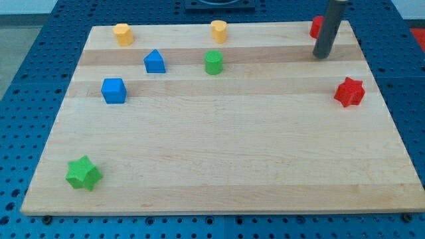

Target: Move the green star closer to the blue cube

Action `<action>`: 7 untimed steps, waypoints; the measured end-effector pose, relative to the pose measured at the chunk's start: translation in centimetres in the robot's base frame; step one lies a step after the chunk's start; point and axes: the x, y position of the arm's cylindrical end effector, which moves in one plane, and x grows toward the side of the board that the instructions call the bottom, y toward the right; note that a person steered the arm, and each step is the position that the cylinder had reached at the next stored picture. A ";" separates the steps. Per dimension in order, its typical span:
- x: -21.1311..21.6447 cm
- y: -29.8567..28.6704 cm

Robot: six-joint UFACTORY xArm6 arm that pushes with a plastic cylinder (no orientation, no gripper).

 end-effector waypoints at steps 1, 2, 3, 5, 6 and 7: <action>2.6 -3.9; 6.4 -8.2; 10.2 -12.8; 18.4 -23.0; 22.6 -27.8; 26.4 -32.3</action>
